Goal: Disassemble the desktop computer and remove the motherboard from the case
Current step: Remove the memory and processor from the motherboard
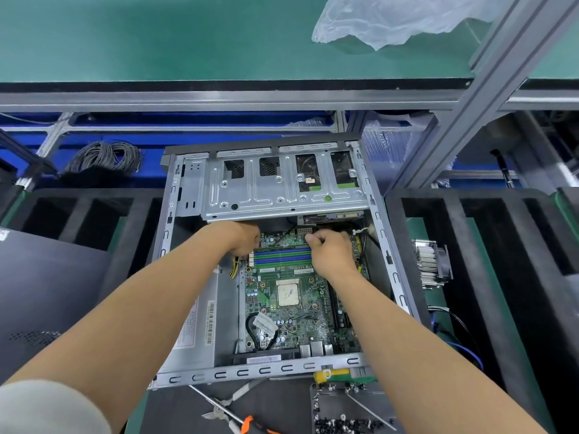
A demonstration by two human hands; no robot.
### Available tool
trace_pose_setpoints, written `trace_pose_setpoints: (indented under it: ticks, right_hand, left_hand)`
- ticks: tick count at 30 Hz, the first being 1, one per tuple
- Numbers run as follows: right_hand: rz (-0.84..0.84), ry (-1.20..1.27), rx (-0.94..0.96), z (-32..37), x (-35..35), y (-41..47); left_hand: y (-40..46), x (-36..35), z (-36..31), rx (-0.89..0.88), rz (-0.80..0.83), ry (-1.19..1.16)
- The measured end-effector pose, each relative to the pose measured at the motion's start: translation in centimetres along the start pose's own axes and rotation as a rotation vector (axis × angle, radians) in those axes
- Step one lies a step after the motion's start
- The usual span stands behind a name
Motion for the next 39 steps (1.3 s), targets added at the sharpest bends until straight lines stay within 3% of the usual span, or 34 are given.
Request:
trace_pose_setpoints:
  ticks: [12,29,32,35,39]
  right_hand:
    - [-0.021,0.032,0.014,0.1,0.0,0.0]
    - [-0.024,-0.054,0.087,0.0,-0.1,0.5]
    - [-0.001,-0.185,0.145,0.1,-0.2,0.7]
    - [0.034,-0.466,0.298,0.7,-0.3,0.8]
    - [0.006,-0.731,0.495,1.4,-0.5,0.6]
  left_hand:
    - [-0.2,0.0,0.1,0.003,-0.018,-0.072]
    - [-0.3,-0.1,0.3,-0.009,-0.064,-0.002]
    - [-0.8,0.2,0.1,-0.008,-0.1,0.044]
    - [-1.9,0.5,-0.3,0.017,-0.168,0.199]
    - [-2.7,0.5,-2.0,0.002,-0.22,0.155]
Point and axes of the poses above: each hand's wrist, its own y-axis towards the middle knuckle, its own x-axis out of the back of the hand, z = x × y, the point moved 3 cm from there along y, towards the middle knuckle, and after that the axes turned 10 degrees about y, right-handed, at the moved point
